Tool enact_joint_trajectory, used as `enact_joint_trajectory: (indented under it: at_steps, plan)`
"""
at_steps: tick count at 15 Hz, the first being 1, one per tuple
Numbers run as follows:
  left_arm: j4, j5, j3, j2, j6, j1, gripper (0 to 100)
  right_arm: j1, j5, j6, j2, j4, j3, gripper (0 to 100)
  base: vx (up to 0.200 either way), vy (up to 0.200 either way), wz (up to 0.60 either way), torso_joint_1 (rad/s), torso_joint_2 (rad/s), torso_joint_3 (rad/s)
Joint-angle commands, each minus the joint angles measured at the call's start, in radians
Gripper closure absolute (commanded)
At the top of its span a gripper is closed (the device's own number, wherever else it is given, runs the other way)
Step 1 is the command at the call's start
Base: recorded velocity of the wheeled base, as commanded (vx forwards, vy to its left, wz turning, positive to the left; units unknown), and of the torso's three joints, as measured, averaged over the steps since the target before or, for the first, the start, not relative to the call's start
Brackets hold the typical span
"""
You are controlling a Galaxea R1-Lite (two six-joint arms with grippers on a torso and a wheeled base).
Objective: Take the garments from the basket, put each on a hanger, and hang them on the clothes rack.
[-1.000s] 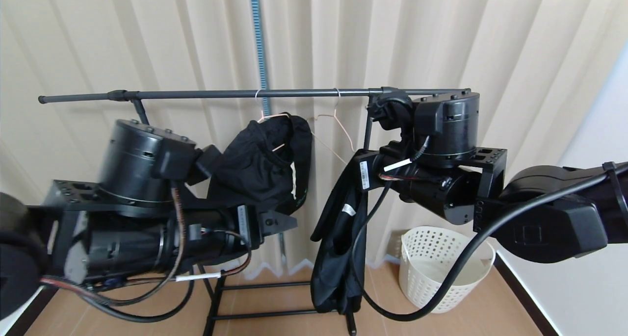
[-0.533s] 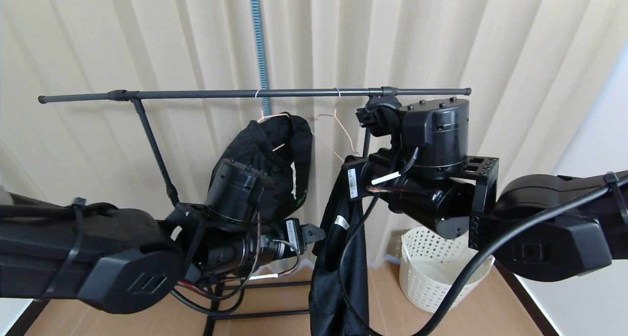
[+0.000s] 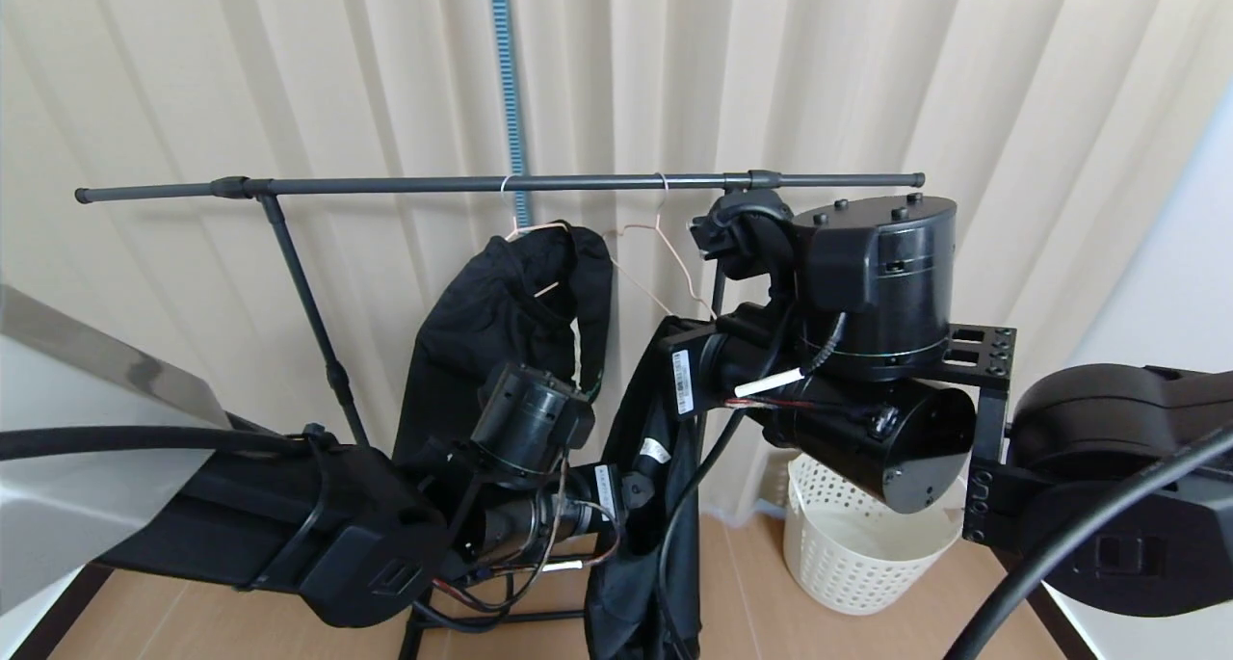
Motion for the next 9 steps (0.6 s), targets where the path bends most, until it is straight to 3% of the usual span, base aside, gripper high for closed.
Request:
enact_joint_trajectory:
  at_steps: [1, 4, 9]
  plan:
    - [-0.002, 0.002, 0.000, 0.033, 0.001, 0.003, 0, 0.006, 0.000, 0.000, -0.022, -0.001, 0.006, 100, 0.000, 0.000, 0.00, 0.000, 0.00, 0.000]
    - [-0.002, 0.062, 0.003, 0.041, 0.016, -0.003, 0, -0.001, -0.003, -0.001, -0.043, -0.001, 0.004, 100, 0.000, 0.000, 0.00, 0.000, 0.00, 0.000]
    - [-0.002, 0.075, 0.028, 0.036, 0.030, -0.006, 0, -0.058, -0.003, -0.004, -0.049, -0.002, -0.003, 100, 0.000, 0.000, 0.00, 0.000, 0.00, 0.000]
